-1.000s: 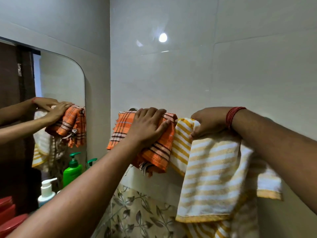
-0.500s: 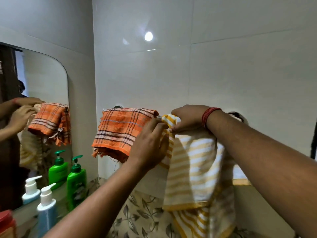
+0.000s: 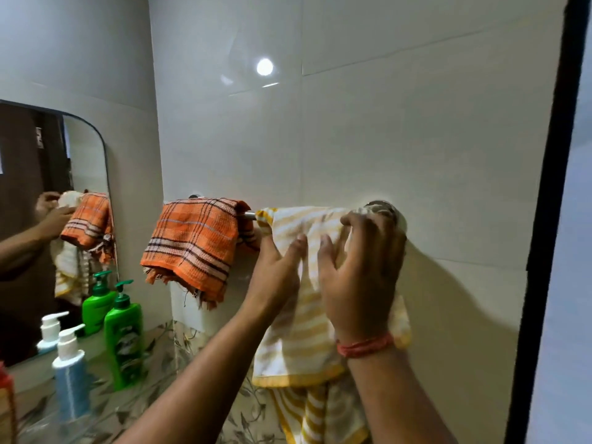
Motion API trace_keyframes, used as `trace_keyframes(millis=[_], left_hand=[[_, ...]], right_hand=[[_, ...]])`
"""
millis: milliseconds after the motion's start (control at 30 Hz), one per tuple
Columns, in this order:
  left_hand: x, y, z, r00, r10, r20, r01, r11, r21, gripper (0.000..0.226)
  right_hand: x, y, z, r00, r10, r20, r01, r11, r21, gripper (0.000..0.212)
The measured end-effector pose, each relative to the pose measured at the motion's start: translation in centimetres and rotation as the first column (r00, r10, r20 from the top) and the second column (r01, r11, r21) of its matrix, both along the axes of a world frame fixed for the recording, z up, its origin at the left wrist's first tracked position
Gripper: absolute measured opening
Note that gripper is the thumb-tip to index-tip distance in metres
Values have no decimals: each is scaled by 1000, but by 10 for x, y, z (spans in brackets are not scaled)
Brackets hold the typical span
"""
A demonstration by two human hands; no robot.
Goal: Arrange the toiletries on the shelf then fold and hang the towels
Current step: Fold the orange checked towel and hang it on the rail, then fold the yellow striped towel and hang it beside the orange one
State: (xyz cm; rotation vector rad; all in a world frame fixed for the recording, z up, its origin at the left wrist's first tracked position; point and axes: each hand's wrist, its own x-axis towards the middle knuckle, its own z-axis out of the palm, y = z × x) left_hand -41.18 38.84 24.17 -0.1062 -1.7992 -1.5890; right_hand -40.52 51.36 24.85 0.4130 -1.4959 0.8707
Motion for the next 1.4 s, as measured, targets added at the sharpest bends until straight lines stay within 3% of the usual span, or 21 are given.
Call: trace_keyframes(millis=[133, 300, 467, 567, 633, 733, 800, 900, 967, 1067, 1233, 1333, 1400], left_hand=[[6, 19, 0, 994, 98, 37, -100, 995, 31, 33], [19, 30, -8, 976, 217, 30, -217, 976, 29, 22], [38, 39, -20, 948, 318, 37, -317, 948, -15, 22], [46, 41, -37, 943, 325, 70, -321, 945, -62, 21], [53, 44, -45, 951, 294, 94, -296, 955, 3, 24], [59, 44, -49, 968, 234, 89, -245, 960, 136, 66], [61, 50, -42, 954, 291, 75, -297, 952, 78, 78], [61, 57, -38, 929, 359, 87, -362, 932, 29, 74], [62, 59, -44, 914, 396, 88, -399, 917, 20, 53], [64, 59, -55, 917, 394, 57, -397, 917, 31, 37], [72, 65, -74, 917, 396, 42, -397, 917, 30, 34], [77, 75, -90, 927, 369, 73, -371, 929, 13, 33], [82, 85, -102, 935, 337, 110, -340, 941, 5, 35]], right_hand=[[-15, -3, -36, 951, 225, 214, -208, 973, -100, 51], [-14, -6, -42, 845, 471, 254, -478, 878, -37, 30], [-3, 1, -49, 880, 436, 187, -449, 893, 35, 16], [5, 5, -68, 818, 530, 224, -559, 825, 87, 23], [9, 8, -83, 784, 559, 271, -603, 789, 117, 30], [11, 10, -100, 714, 594, 370, -678, 718, 157, 37], [9, 9, -109, 647, 617, 449, -737, 656, 162, 27], [6, 10, -122, 573, 625, 531, -799, 570, 192, 29], [3, 13, -127, 522, 590, 616, -835, 502, 226, 33], [-4, 23, -127, 325, 635, 701, -926, 364, 100, 36], [-8, 38, -115, 207, 870, 448, -898, 351, -266, 14], [-1, 40, -89, 54, 943, 327, -866, 207, -455, 30], [-1, 35, -75, 46, 933, 356, -872, 212, -442, 43]])
